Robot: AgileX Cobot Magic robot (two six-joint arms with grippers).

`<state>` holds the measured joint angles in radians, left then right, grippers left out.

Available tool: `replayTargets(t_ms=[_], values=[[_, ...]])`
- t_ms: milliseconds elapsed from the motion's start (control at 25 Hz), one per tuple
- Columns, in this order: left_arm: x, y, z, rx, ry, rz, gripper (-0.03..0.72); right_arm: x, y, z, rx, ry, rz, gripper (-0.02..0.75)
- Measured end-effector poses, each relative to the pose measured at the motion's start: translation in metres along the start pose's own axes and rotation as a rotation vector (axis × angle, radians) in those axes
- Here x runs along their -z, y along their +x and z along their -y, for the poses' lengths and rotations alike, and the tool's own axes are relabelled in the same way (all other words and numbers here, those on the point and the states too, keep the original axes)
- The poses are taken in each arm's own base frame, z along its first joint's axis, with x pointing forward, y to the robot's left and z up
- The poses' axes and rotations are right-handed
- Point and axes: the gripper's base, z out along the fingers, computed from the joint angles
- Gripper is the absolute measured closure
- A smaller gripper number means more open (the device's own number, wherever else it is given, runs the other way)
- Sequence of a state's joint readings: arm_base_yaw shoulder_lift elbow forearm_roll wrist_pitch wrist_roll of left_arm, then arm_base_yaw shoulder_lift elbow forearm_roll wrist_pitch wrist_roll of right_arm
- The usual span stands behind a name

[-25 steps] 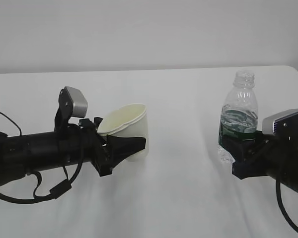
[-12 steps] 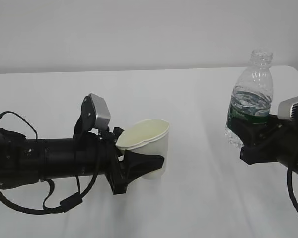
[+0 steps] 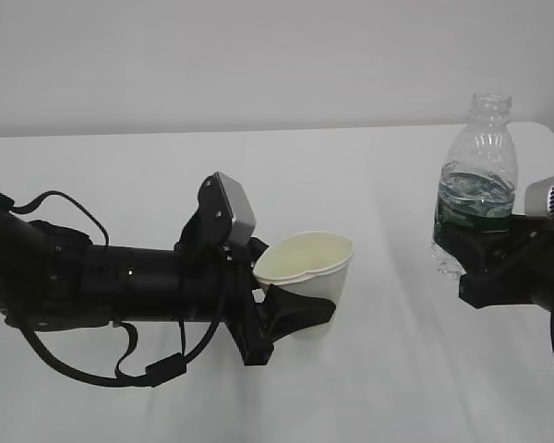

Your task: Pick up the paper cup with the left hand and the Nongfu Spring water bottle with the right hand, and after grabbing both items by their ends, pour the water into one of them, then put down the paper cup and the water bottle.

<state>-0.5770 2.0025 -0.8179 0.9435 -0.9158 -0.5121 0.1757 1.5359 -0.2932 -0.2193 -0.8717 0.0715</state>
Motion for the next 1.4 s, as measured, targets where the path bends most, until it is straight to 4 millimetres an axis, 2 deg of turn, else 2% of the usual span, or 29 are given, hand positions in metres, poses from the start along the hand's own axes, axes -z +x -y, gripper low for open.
replayTargets(t_ms=[280,480,720,960,1160,1400], values=[[-0.010,-0.003,0.007,-0.034,0.029,-0.034,0.289,0.014,-0.011,0.000,0.016,0.020,-0.032,0.355],[-0.011,-0.003,0.008,-0.029,0.028,-0.039,0.289,0.024,-0.019,0.001,0.028,0.034,-0.038,0.355],[-0.011,-0.003,0.007,-0.025,0.023,-0.049,0.290,0.032,-0.020,0.000,0.071,0.032,-0.093,0.355],[-0.014,-0.003,0.012,-0.025,0.035,-0.052,0.290,0.032,-0.016,-0.001,0.124,0.014,-0.169,0.355],[-0.022,-0.004,0.028,-0.039,0.083,-0.057,0.291,0.028,-0.024,0.001,0.185,0.005,-0.203,0.355],[-0.027,0.005,0.026,0.013,0.056,-0.065,0.291,0.027,-0.026,-0.001,0.243,-0.021,-0.200,0.355]])
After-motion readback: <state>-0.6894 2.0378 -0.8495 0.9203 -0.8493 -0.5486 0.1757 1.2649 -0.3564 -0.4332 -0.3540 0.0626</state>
